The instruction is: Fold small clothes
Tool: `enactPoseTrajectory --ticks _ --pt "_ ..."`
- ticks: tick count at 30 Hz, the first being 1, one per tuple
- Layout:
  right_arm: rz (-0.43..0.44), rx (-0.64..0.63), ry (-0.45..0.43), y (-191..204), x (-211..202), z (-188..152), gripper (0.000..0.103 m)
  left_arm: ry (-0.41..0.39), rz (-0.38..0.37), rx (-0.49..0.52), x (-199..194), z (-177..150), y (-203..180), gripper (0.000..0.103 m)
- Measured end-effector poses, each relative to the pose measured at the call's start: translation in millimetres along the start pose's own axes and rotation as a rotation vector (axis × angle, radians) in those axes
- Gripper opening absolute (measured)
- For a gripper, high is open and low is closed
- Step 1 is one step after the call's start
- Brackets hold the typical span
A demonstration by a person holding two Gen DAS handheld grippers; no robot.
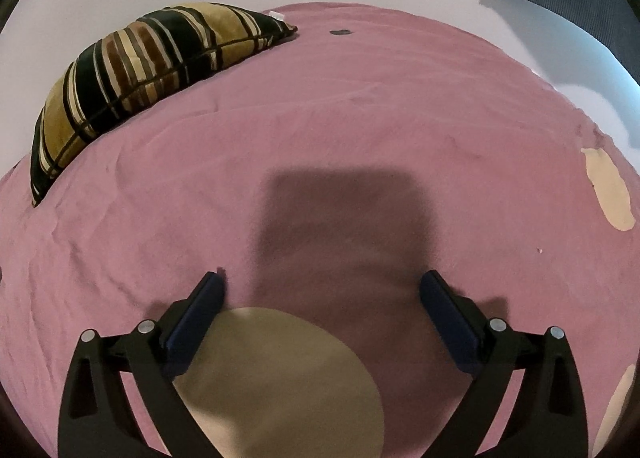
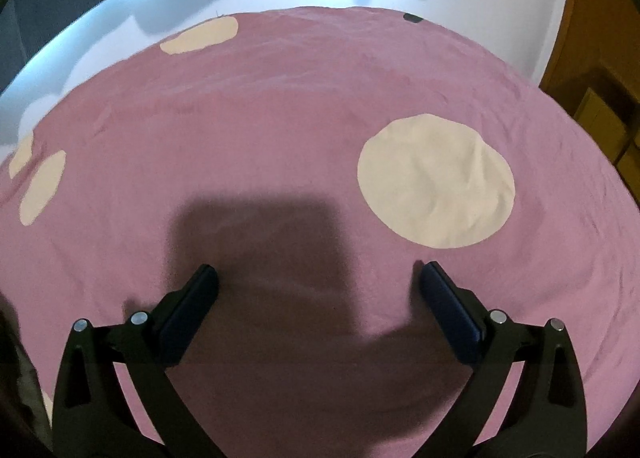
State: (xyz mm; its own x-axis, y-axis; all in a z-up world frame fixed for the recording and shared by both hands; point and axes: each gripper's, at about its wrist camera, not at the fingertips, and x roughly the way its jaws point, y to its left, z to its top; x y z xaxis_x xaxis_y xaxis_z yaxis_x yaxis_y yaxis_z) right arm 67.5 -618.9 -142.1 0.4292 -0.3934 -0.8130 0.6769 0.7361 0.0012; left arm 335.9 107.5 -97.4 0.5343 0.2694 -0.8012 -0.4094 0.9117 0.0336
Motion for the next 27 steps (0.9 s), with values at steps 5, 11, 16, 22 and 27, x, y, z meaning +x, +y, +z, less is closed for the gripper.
enactPoseTrajectory --ticks 5,11,16,22,27 --pt "0.009 0.004 -0.002 0.0 1.4 2.5 0.101 0.0 -0.001 0.0 1.1 1.3 0.5 0.098" --pt "0.006 0.001 0.0 1.4 3.5 4.1 0.101 0.001 0.002 0.002 3.1 1.4 0.4 0.098" --pt "0.006 0.001 -0.001 1.1 2.8 3.5 0.101 0.0 0.001 0.002 3.2 1.7 0.7 0.098" --pt "0.004 0.0 -0.002 1.0 2.4 3.2 0.101 -0.002 0.002 0.002 3.6 1.1 0.6 0.098" --pt "0.006 0.002 0.0 0.4 2.7 3.0 0.101 0.001 0.002 0.002 3.7 1.8 0.5 0.098"
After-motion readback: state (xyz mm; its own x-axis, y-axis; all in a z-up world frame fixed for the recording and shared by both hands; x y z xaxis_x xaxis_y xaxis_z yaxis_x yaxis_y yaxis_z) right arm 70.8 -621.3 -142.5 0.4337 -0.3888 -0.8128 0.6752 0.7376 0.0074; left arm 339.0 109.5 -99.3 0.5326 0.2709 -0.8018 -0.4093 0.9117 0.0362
